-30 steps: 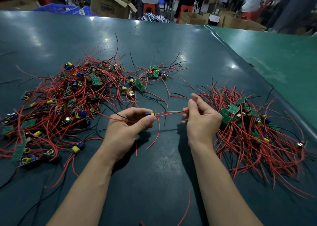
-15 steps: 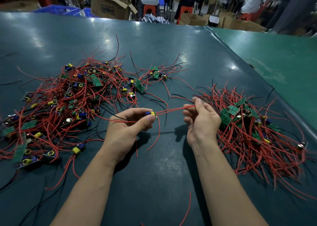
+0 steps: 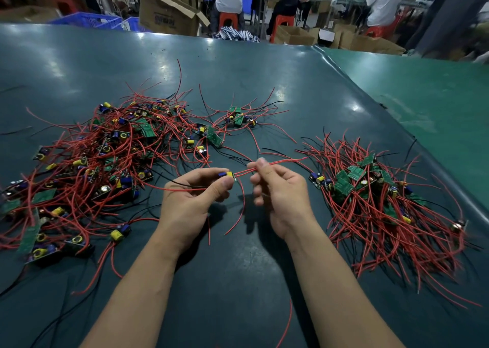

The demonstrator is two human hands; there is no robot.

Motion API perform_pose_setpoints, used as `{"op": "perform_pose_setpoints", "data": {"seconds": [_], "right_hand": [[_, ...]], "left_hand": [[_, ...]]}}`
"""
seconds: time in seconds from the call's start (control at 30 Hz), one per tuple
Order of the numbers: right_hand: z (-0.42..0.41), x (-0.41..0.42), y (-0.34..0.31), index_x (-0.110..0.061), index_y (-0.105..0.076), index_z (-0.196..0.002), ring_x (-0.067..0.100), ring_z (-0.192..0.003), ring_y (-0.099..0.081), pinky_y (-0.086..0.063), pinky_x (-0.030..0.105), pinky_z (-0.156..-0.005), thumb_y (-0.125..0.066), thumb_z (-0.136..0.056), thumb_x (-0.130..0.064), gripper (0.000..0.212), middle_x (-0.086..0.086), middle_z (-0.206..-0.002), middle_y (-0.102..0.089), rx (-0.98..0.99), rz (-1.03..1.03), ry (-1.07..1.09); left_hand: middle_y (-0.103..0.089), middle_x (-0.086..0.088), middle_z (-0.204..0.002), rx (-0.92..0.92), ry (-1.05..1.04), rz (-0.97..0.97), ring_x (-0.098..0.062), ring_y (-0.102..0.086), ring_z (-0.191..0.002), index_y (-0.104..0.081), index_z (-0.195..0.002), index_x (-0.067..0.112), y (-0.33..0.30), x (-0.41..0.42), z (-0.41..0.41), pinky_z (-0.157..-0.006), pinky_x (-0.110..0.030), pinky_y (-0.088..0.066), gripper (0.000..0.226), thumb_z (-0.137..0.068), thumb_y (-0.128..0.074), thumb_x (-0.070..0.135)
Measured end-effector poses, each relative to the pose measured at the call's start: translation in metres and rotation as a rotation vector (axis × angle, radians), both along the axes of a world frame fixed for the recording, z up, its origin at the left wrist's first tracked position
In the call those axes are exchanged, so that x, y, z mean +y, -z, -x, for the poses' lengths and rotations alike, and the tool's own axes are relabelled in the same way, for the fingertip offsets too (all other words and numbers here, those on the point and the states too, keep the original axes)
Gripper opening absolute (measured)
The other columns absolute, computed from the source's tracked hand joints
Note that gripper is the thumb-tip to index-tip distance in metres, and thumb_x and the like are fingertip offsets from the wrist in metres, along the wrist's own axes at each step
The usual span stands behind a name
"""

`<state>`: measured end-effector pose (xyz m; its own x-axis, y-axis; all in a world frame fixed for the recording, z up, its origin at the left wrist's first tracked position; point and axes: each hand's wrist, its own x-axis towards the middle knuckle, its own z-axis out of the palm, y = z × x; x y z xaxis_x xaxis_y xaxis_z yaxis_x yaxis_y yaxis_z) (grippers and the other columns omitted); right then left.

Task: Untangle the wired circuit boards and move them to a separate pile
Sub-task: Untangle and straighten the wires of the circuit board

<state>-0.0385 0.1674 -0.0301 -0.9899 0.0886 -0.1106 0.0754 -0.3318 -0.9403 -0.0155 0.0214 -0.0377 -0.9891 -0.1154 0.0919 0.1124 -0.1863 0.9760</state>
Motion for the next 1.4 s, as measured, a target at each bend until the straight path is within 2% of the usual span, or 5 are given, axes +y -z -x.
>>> {"op": "perform_pose_setpoints", "data": {"seconds": [0.47,0.8,0.9,1.2,1.4], "right_hand": [[0.02,0.042,0.006,-0.01,-0.062,-0.079,0.007,-0.038,-0.048,-0.041,0.022,-0.035,-0.052,-0.1,-0.02,0.026,0.002,-0.059,-0.053,0.116,-0.147,0.685],[-0.018,-0.007,-0.001,-0.029,-0.058,-0.125,0.02,-0.08,-0.058,-0.056,0.035,-0.056,-0.066,-0.087,0.003,0.05,0.0,-0.098,-0.062,0.442,-0.402,-0.283],[-0.017,-0.007,0.0,-0.016,-0.063,-0.124,0.021,-0.089,-0.063,-0.055,0.041,-0.073,-0.07,-0.085,0.001,0.043,0.011,-0.104,-0.062,0.534,-0.523,-0.215],[-0.01,-0.003,-0.001,-0.008,-0.072,-0.074,0.013,-0.048,-0.055,-0.048,0.023,-0.044,-0.073,-0.083,-0.005,0.01,0.002,-0.06,-0.065,0.233,-0.09,-0.026],[-0.012,-0.004,0.001,-0.01,-0.075,-0.085,0.01,-0.058,-0.059,-0.05,0.023,-0.047,-0.069,-0.088,-0.005,0.008,0.001,-0.069,-0.068,0.322,-0.239,-0.12]], "left_hand": [[-0.068,0.008,-0.07,0.077,-0.265,-0.128,-0.009,-0.058,-0.059,-0.066,-0.085,0.017,0.003,-0.007,0.011,-0.061,-0.024,-0.05,0.009,-0.08,-0.071,0.011],[-0.065,-0.008,-0.112,0.579,-0.466,0.684,-0.017,-0.061,-0.11,-0.065,-0.095,0.005,0.008,0.0,0.005,-0.097,-0.032,-0.047,0.019,-0.079,-0.074,0.004],[-0.069,-0.001,-0.106,0.561,-0.398,0.69,-0.022,-0.066,-0.103,-0.068,-0.1,0.004,0.006,0.003,0.002,-0.09,-0.047,-0.052,0.028,-0.075,-0.076,-0.004],[-0.069,-0.003,-0.095,0.683,-0.412,0.901,-0.017,-0.058,-0.092,-0.074,-0.101,0.002,0.004,0.005,0.002,-0.079,-0.052,-0.051,0.027,-0.075,-0.075,0.009],[-0.07,-0.009,-0.091,0.654,-0.438,0.925,-0.022,-0.061,-0.086,-0.075,-0.103,0.003,0.009,-0.001,0.005,-0.075,-0.049,-0.051,0.028,-0.078,-0.076,0.013]]}}
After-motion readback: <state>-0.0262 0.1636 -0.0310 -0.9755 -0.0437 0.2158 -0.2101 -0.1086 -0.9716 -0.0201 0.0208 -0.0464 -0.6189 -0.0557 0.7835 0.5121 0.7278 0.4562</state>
